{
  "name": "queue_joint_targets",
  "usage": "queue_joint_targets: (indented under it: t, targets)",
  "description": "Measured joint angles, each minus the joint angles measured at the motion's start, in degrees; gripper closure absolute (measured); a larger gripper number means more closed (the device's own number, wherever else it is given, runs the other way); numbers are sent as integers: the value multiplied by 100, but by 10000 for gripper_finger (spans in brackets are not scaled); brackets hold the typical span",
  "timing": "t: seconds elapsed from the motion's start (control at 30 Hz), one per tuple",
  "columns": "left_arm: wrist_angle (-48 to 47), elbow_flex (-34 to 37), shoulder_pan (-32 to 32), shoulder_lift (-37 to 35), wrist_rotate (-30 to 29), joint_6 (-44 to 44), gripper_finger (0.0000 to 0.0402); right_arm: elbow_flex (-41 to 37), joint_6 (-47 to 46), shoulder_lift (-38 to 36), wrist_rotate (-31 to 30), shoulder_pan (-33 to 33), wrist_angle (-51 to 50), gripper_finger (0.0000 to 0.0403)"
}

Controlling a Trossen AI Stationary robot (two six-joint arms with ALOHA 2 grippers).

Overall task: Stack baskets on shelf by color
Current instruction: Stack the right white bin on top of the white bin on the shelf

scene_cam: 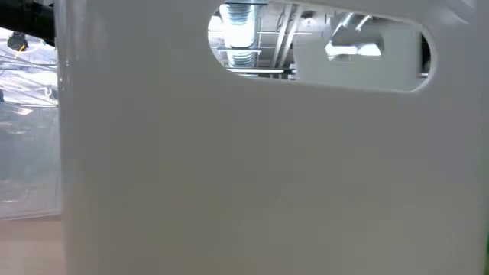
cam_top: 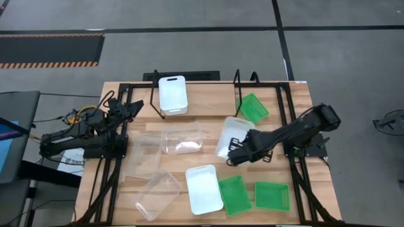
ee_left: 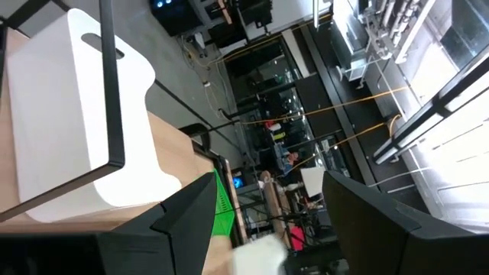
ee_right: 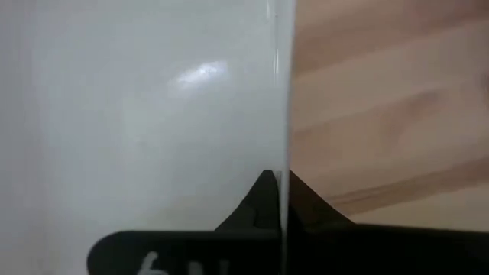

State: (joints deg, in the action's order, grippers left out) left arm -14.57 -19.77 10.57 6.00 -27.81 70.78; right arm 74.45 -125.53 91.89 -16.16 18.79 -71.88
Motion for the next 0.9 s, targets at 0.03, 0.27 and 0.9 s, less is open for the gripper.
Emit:
queue_joint_targets:
  t: [0.03,0.27,0.9]
  targets:
    - [-16,0,2,0,0,0,174,182,337,-106,-147,-71,42,400]
    - [-15,0,0,0,0,-35,174,1670,3680,123,-681,-1529,545,401]
    - [-13,-2,2,0,90,-67,174,5273,7707,3620,461,-3843,2885,402]
